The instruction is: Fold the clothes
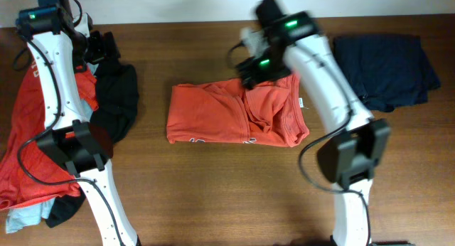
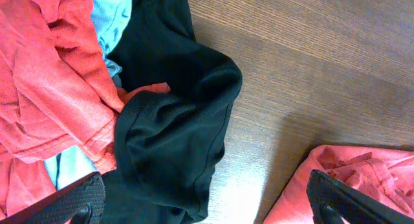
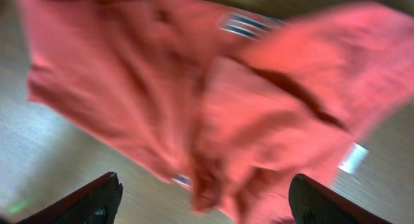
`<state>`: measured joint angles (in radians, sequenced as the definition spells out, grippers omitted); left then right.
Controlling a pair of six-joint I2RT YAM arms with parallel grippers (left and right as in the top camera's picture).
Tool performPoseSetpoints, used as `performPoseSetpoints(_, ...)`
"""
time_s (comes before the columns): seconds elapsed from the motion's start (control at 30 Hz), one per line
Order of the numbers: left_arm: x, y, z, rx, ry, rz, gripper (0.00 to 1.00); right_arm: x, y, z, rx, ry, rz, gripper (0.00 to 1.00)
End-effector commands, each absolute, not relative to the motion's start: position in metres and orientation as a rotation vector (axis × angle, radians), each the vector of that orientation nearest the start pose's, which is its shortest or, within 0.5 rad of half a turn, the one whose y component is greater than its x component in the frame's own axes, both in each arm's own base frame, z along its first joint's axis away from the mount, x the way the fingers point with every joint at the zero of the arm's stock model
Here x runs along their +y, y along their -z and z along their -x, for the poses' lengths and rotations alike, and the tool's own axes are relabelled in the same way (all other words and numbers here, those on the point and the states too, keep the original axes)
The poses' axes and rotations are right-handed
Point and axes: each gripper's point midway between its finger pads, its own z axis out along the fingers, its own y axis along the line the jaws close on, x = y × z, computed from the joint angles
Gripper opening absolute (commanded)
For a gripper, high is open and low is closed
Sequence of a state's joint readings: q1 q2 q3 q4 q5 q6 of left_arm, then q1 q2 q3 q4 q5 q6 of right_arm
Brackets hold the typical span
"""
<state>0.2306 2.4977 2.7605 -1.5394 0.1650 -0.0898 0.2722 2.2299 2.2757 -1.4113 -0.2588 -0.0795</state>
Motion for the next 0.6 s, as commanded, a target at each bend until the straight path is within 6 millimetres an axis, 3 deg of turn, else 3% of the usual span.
performPoseSetpoints(0.0,0.094,-0.166,-0.518,2.779,0.19,0.391,0.99,0.127,-0.152,-0.443,2.888,-0.655,0.483,0.86)
performPoseSetpoints(0.1,0.095,-0.166,-0.52,2.774,0.189,0.39,0.99,0.093,-0.129,-0.437,2.92,-0.753,0.418,0.86)
performPoseSetpoints(0.23,0.094,-0.167,-0.52,2.772,0.189,0.389,0.99,0.073,-0.096,-0.428,2.932,-0.869,0.336,0.84)
performPoseSetpoints(0.4,0.095,-0.166,-0.52,2.773,0.189,0.39,0.99,0.069,-0.07,-0.425,2.893,-0.973,0.271,0.81)
performPoseSetpoints(0.57,0.095,-0.166,-0.52,2.774,0.189,0.39,0.99,0.065,-0.054,-0.426,2.878,-0.965,0.265,0.8)
